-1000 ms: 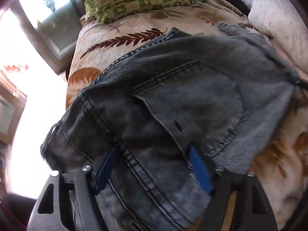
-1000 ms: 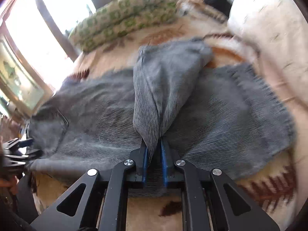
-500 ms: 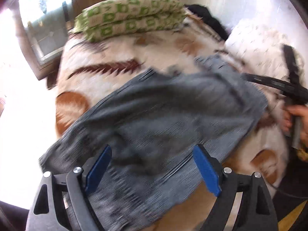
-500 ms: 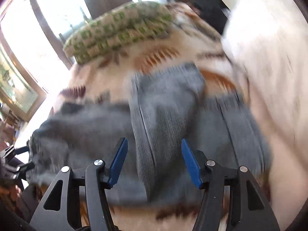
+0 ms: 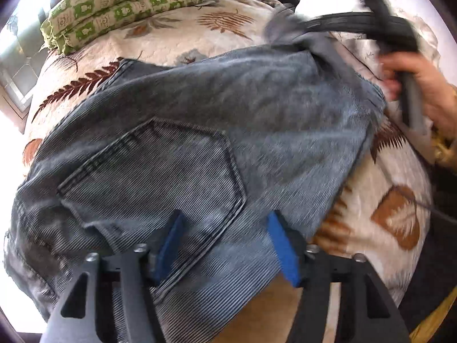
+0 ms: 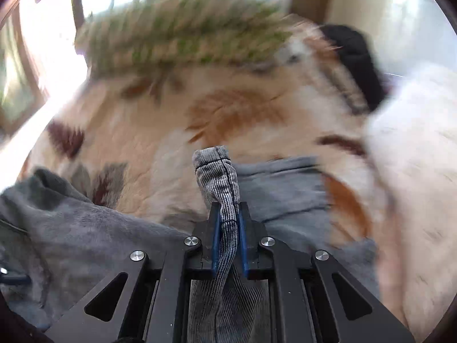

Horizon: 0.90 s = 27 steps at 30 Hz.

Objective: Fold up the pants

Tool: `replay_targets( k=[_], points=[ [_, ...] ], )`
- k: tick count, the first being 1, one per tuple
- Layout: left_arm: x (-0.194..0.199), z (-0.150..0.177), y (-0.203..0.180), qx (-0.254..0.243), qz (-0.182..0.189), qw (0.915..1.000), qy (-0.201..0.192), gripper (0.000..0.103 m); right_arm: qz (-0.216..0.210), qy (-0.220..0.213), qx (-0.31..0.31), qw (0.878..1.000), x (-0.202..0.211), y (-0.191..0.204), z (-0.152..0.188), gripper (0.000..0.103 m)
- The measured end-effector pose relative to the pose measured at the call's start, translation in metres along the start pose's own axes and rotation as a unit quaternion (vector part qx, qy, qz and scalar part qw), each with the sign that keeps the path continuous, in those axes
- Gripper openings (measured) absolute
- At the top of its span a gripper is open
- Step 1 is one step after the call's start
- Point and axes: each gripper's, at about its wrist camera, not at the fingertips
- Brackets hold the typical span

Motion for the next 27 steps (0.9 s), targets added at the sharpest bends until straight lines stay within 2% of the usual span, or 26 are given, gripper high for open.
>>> replay_targets(
  k=[3,5,8,13,16,18,19,20,22,24,25,26,27],
  points=[
    [0.009,0.005,0.008,0.009,0.007,0.9999,0.005,0.046,0.043,-0.011,-0.045,0.998,0.035,-0.055,0.02,0.01],
    [0.013,0.008,0.01,0.004,0.006,0.9999,0.012,0.043,0.064,0.012,-0.078,0.995,0.045,-0.092,0.043,0.01],
    [0.015,0.013,0.006,-0.01,-0.001,0.9995,0.029,0.042,0.085,0.058,-0.091,0.991,0.037,-0.117,0.075,0.01],
    [0.016,0.02,0.001,-0.032,-0.016,0.9982,0.048,0.042,0.096,0.092,-0.092,0.987,0.028,-0.123,0.092,0.01],
    [0.02,0.03,0.006,-0.045,-0.013,0.9972,0.057,0.044,0.121,0.085,-0.063,0.987,0.029,-0.119,0.091,0.012],
    [0.023,0.037,0.013,-0.049,-0.005,0.9971,0.058,0.045,0.136,0.121,-0.023,0.983,0.01,-0.114,0.1,0.022],
    [0.025,0.039,0.016,-0.043,0.002,0.9976,0.054,0.045,0.143,0.139,-0.015,0.98,0.001,-0.113,0.106,0.035],
    [0.026,0.04,0.019,-0.039,0.004,0.9979,0.052,0.045,0.14,0.149,-0.016,0.979,-0.001,-0.114,0.109,0.036],
    [0.027,0.043,0.017,-0.044,-0.004,0.9977,0.052,0.045,0.142,0.135,-0.024,0.98,0.013,-0.114,0.109,0.038],
    [0.031,0.047,0.014,-0.052,-0.017,0.9969,0.057,0.045,0.145,0.105,-0.031,0.983,0.036,-0.113,0.103,0.041],
    [0.033,0.046,0.013,-0.048,-0.02,0.997,0.058,0.045,0.148,0.077,-0.032,0.985,0.052,-0.111,0.099,0.047],
    [0.034,0.043,0.013,-0.043,-0.023,0.9971,0.058,0.045,0.151,0.054,-0.031,0.987,0.065,-0.109,0.096,0.058],
    [0.037,0.04,0.01,-0.043,-0.026,0.9971,0.058,0.044,0.146,0.02,-0.031,0.989,0.081,-0.103,0.092,0.062]
  ],
)
Point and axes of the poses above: each gripper's, at about its wrist camera, not at the fingertips, and x roughly against the way its jaws point, y to its left, z to its underside, and after that the axes turned 15 degrees about z, right-handed
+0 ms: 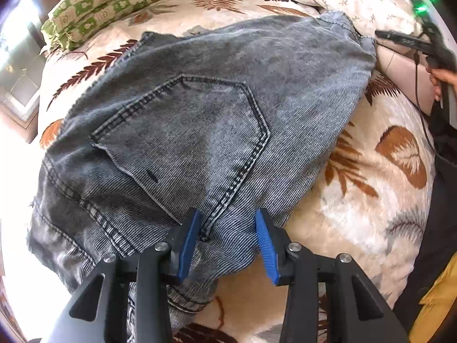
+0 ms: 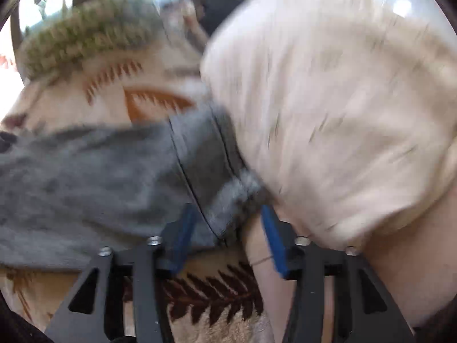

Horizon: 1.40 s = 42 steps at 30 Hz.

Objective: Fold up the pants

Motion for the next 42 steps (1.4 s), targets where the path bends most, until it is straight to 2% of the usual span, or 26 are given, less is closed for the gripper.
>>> replay_targets(
  k=[2,4,6,7,8,9,10,11,13,14,15,17,18,19,21,23,25,26,28,30,33,36,38,39,40,42],
  points=[
    [0.009,-0.006,-0.006,-0.003,-0.002,1.0,-0.006,0.044,-0.048,-0.029,0.001,0.998,0.014,0.009,-0.005,0.066],
    [0.024,-0.015,-0.011,-0.007,0.008,0.9994,-0.033,0.045,-0.119,-0.023,0.02,0.992,0.017,0.031,-0.003,0.066],
    [0.032,-0.027,-0.012,-0.003,0.009,0.9985,-0.053,0.052,-0.192,0.022,0.047,0.98,0.005,0.065,0.006,0.065],
    [0.034,-0.031,-0.012,-0.003,0.006,0.9982,-0.059,0.055,-0.215,0.048,0.061,0.974,-0.003,0.081,0.011,0.064],
    [0.029,-0.034,-0.011,-0.001,0.005,0.9981,-0.062,0.055,-0.24,0.095,0.09,0.962,-0.014,0.102,0.019,0.06],
    [0.026,-0.038,-0.007,0.007,0.004,0.9981,-0.062,0.055,-0.241,0.116,0.105,0.958,-0.018,0.113,0.023,0.056],
    [0.022,-0.04,-0.001,0.019,0.005,0.998,-0.06,0.055,-0.224,0.103,0.117,0.962,-0.013,0.122,0.02,0.055],
    [0.016,-0.038,0.006,0.033,0.01,0.9975,-0.062,0.055,-0.239,0.077,0.118,0.961,-0.003,0.124,0.012,0.055],
    [0.0,-0.032,0.017,0.063,0.031,0.9958,-0.06,0.055,-0.3,0.057,0.102,0.947,0.011,0.127,-0.009,0.055],
    [-0.008,-0.026,0.022,0.078,0.038,0.9947,-0.055,0.054,-0.329,0.05,0.096,0.938,0.015,0.132,-0.022,0.055],
    [-0.012,-0.02,0.024,0.08,0.043,0.9936,-0.067,0.054,-0.364,0.05,0.093,0.926,0.015,0.143,-0.04,0.055],
    [-0.008,-0.012,0.022,0.083,0.047,0.9909,-0.095,0.055,-0.446,0.077,0.086,0.888,0.014,0.168,-0.069,0.055],
    [-0.006,-0.01,0.024,0.093,0.054,0.9888,-0.103,0.055,-0.486,0.094,0.09,0.864,0.011,0.184,-0.083,0.055],
    [-0.002,-0.008,0.025,0.105,0.063,0.9864,-0.109,0.055,-0.51,0.1,0.096,0.849,0.009,0.203,-0.098,0.055],
    [0.005,-0.007,0.028,0.114,0.071,0.9838,-0.119,0.055,-0.529,0.108,0.115,0.834,0.003,0.237,-0.123,0.055],
    [0.011,-0.005,0.031,0.113,0.071,0.9831,-0.126,0.055,-0.551,0.159,0.128,0.809,-0.011,0.275,-0.139,0.055],
    [0.013,-0.004,0.036,0.114,0.072,0.9829,-0.126,0.055,-0.551,0.176,0.137,0.804,-0.02,0.296,-0.149,0.055],
    [0.012,-0.004,0.039,0.115,0.075,0.9827,-0.124,0.055,-0.558,0.187,0.144,0.795,-0.025,0.306,-0.152,0.055],
    [0.011,-0.003,0.044,0.116,0.083,0.982,-0.124,0.055,-0.576,0.231,0.158,0.768,-0.036,0.322,-0.15,0.055],
    [0.014,-0.002,0.044,0.108,0.082,0.983,-0.123,0.055,-0.581,0.242,0.185,0.755,-0.036,0.331,-0.143,0.055],
    [0.021,-0.001,0.049,0.1,0.057,0.9855,-0.124,0.055,-0.596,0.26,0.207,0.731,-0.03,0.34,-0.131,0.055],
    [0.025,0.004,0.062,0.113,0.075,0.9824,-0.128,0.055,-0.605,0.256,0.201,0.727,-0.024,0.347,-0.13,0.059],
    [0.019,0.005,0.064,0.11,0.074,0.9841,-0.118,0.055,-0.605,0.26,0.178,0.731,-0.027,0.354,-0.134,0.055],
    [0.017,0.005,0.062,0.103,0.067,0.9861,-0.113,0.055,-0.607,0.255,0.164,0.735,-0.027,0.354,-0.139,0.053],
    [0.015,0.005,0.059,0.092,0.057,0.9881,-0.109,0.055,-0.603,0.243,0.151,0.745,-0.028,0.354,-0.146,0.053],
    [0.014,0.007,0.056,0.077,0.044,0.991,-0.1,0.055,-0.596,0.229,0.121,0.76,-0.032,0.354,-0.15,0.044]
  ],
)
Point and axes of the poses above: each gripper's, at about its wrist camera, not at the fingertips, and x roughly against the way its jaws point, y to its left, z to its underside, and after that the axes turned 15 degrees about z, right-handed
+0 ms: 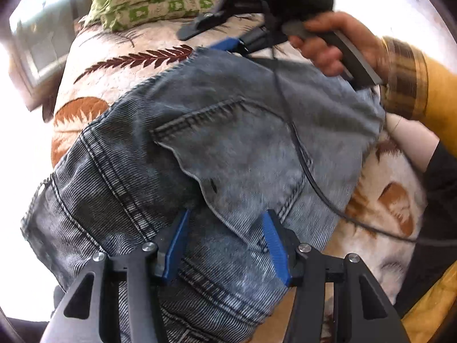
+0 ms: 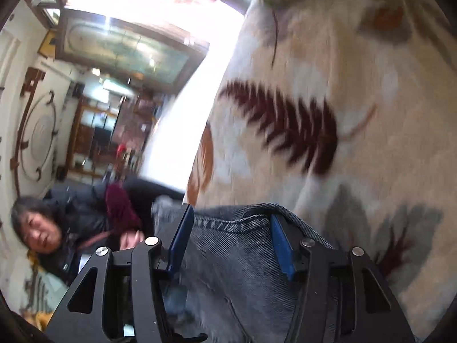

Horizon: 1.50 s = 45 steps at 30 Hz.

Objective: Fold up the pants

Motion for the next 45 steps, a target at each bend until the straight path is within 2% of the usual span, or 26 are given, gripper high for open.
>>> replay_targets(
  k=[1,2,5,7,8,10,12,14,16,19,20,24,27,29,30,31,33,35,38,41,44,45],
  points=[
    [0.001,0.001,0.001,-0.001,0.002,1.0,0.0,0.055,0.011,-0.012,-0.019,1.0,-0.002,-0.007,0.0,0.035],
    [0.003,0.001,0.002,0.002,0.006,1.0,-0.001,0.055,0.016,-0.02,-0.039,0.999,-0.006,-0.015,0.003,0.03],
    [0.012,0.003,0.007,0.018,0.016,0.9996,-0.011,0.055,0.042,-0.051,-0.068,0.996,0.0,-0.029,0.016,0.03],
    [0.023,0.006,0.008,0.03,0.014,0.9991,-0.026,0.055,0.063,-0.08,-0.081,0.991,0.018,-0.029,0.027,0.037],
    [0.029,0.008,0.008,0.033,0.012,0.9988,-0.034,0.055,0.072,-0.104,-0.066,0.99,0.033,-0.021,0.037,0.038],
    [0.04,0.013,0.012,0.045,-0.007,0.9978,-0.05,0.055,0.068,-0.122,-0.029,0.99,0.05,-0.004,0.06,0.04],
    [0.041,0.017,0.021,0.063,-0.022,0.9966,-0.048,0.055,0.073,-0.119,0.014,0.99,0.059,0.017,0.091,0.04],
    [0.031,0.023,0.031,0.071,-0.055,0.9956,-0.027,0.055,0.09,-0.11,0.043,0.989,0.058,0.029,0.118,0.04],
    [0.024,0.027,0.037,0.068,-0.054,0.9957,-0.03,0.056,0.115,-0.104,0.062,0.986,0.05,0.034,0.141,0.04],
    [0.024,0.024,0.035,0.073,-0.064,0.9948,-0.03,0.055,0.175,-0.055,0.069,0.981,0.021,0.023,0.167,0.04],
    [0.026,0.024,0.033,0.077,-0.067,0.9943,-0.031,0.055,0.18,-0.066,0.074,0.979,0.022,0.023,0.173,0.039],
    [0.047,0.026,0.023,0.084,-0.072,0.9924,-0.054,0.055,0.159,-0.1,0.051,0.981,0.051,0.028,0.194,0.041],
    [0.064,0.034,0.025,0.109,-0.072,0.9888,-0.073,0.055,0.168,-0.114,0.064,0.977,0.069,0.031,0.224,0.043],
    [0.071,0.038,0.026,0.127,-0.057,0.9862,-0.09,0.055,0.172,-0.103,0.056,0.978,0.065,0.024,0.239,0.052],
    [0.07,0.039,0.025,0.132,-0.052,0.9854,-0.093,0.055,0.181,-0.082,0.044,0.979,0.055,0.016,0.243,0.053],
    [0.066,0.037,0.023,0.136,-0.053,0.9852,-0.09,0.055,0.182,-0.079,0.039,0.979,0.046,0.009,0.249,0.052],
    [0.055,0.031,0.011,0.132,-0.056,0.9862,-0.082,0.055,0.177,-0.099,0.034,0.979,0.05,0.013,0.253,0.052],
    [0.043,0.02,-0.007,0.114,-0.04,0.9893,-0.081,0.055,0.172,-0.109,0.006,0.979,0.065,0.013,0.254,0.052],
    [0.019,-0.003,-0.038,0.078,-0.015,0.9945,-0.069,0.055,0.214,-0.142,-0.011,0.966,0.093,0.008,0.256,0.052],
    [-0.009,-0.031,-0.069,0.035,0.004,0.9982,-0.049,0.055,0.266,-0.157,-0.055,0.95,0.131,-0.015,0.258,0.055],
    [-0.037,-0.054,-0.096,0.003,0.019,0.9993,-0.032,0.055,0.335,-0.165,-0.118,0.92,0.175,-0.06,0.258,0.055],
    [-0.044,-0.058,-0.103,-0.007,0.022,0.9994,-0.026,0.055,0.354,-0.17,-0.16,0.906,0.195,-0.08,0.26,0.055]
  ],
)
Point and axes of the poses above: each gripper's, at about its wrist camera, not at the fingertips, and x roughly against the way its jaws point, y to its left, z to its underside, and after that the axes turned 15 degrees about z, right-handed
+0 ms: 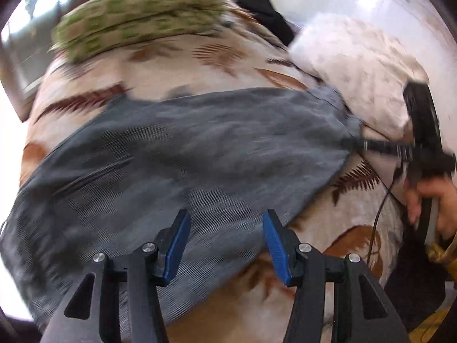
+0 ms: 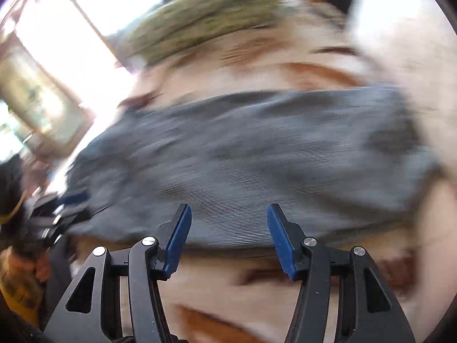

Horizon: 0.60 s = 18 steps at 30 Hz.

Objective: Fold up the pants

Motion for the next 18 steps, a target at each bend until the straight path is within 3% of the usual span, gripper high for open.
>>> replay_targets(
  k=[4,9,11,12,13,14,15,18],
  points=[
    [-0.028,0.002,-0.03,-0.064,0.003,0.9969,0.047,0.055,0.041,0.009,-0.11,0.993,0.002,-0.069,-0.008,0.054],
    [-0.052,0.023,-0.051,-0.153,-0.032,0.9814,0.111,0.055,0.069,0.01,-0.15,0.986,-0.017,-0.092,-0.006,0.051],
    [-0.058,0.025,-0.044,-0.153,-0.05,0.9794,0.122,0.047,0.086,0.008,-0.151,0.985,-0.029,-0.091,-0.008,0.046],
    [-0.059,0.025,-0.041,-0.148,-0.055,0.9802,0.12,0.032,0.091,0.003,-0.15,0.985,-0.034,-0.09,-0.009,0.044],
    [-0.058,0.022,-0.036,-0.137,-0.052,0.9828,0.113,0.02,0.098,-0.003,-0.145,0.984,-0.039,-0.088,-0.012,0.037],
    [-0.055,0.021,-0.032,-0.123,-0.035,0.9861,0.106,0.013,0.108,-0.005,-0.139,0.984,-0.044,-0.088,-0.015,0.022],
    [-0.051,0.02,-0.03,-0.115,-0.026,0.9882,0.098,0.009,0.117,-0.01,-0.13,0.985,-0.045,-0.088,-0.017,0.014],
    [-0.036,0.023,-0.032,-0.125,-0.021,0.9886,0.082,0.004,0.109,-0.011,-0.128,0.986,-0.03,-0.097,-0.011,0.011]
  ],
)
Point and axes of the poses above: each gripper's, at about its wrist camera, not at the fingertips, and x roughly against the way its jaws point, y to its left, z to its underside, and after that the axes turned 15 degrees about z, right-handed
